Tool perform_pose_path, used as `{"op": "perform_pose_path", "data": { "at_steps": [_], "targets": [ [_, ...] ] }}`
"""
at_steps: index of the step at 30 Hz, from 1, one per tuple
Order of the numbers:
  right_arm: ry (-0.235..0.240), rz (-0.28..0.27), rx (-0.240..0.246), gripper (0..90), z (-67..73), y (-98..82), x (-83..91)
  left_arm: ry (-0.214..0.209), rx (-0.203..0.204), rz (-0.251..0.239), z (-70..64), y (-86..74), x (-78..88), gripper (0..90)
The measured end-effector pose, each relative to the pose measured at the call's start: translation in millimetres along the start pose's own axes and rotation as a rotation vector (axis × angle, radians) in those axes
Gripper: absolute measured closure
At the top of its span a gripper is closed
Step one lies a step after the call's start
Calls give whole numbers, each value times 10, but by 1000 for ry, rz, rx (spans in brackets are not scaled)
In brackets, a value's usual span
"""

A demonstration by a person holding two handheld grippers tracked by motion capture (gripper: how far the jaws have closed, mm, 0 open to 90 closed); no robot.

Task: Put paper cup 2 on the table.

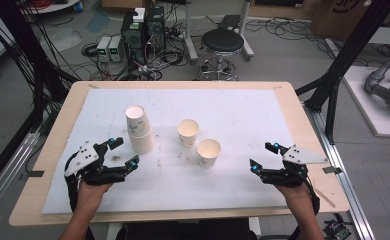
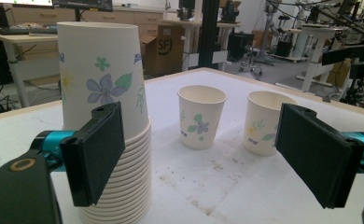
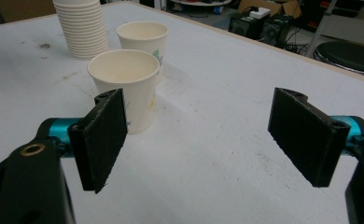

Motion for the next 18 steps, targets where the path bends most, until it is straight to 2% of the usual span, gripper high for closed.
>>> {"op": "perform_pose_path", "data": {
  "at_steps": [18],
  "targets": [
    [-4, -5, 6, 202, 15, -7, -16, 23, 11, 7, 58, -35, 21, 162]
  ]
}}
Point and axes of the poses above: each handheld gripper's, and its own axes: x roughly backward along the jaws, y roughly out of its top, z roughly to its left, the point moved 7 cm from there along -x, roughly forward along the jaws, and after that the axes turned 8 degrees about -y, right-handed, at the moved point
